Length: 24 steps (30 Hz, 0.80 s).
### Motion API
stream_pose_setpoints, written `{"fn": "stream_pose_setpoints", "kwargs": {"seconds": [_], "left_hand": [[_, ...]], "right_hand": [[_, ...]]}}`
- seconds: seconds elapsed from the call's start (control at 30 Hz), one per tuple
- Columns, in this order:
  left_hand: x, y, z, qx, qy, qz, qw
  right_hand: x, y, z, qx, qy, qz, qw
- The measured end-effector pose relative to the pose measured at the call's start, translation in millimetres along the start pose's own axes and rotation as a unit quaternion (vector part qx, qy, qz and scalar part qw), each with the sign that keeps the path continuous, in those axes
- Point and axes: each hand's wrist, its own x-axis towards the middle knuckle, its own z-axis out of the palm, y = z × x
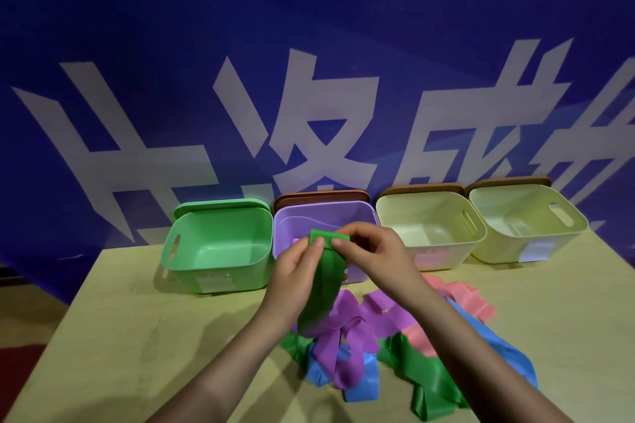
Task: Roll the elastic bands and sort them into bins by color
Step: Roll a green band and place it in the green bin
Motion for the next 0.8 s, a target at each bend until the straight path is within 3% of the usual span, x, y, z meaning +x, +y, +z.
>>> {"fn": "stream_pose_setpoints", "kwargs": {"seconds": [0.2, 0.43, 0.63, 0.8], "left_hand": [[5.4, -1.9, -7.3, 0.051, -0.028, 0.036, 0.998], [6.6, -11.2, -9.8, 0.036, -0.029, 0.054, 0.997], [6.9, -7.7, -10.1, -0.128, 0.002, -0.106, 0.986], [3.8, -9.4, -14.3, -0.149, 0.008, -0.122, 0.981]], "right_hand": [[0.2, 1.9, -1.8, -0.027, -0.009, 0.013, 1.000], [-1.1, -1.2, 4.8, -0.014, 0.000, 0.009, 1.000], [3.2, -3.3, 11.2, 0.013, 0.014, 0.018, 1.000], [4.8, 1.1, 14.2, 0.003, 0.045, 0.000, 0.999]]}}
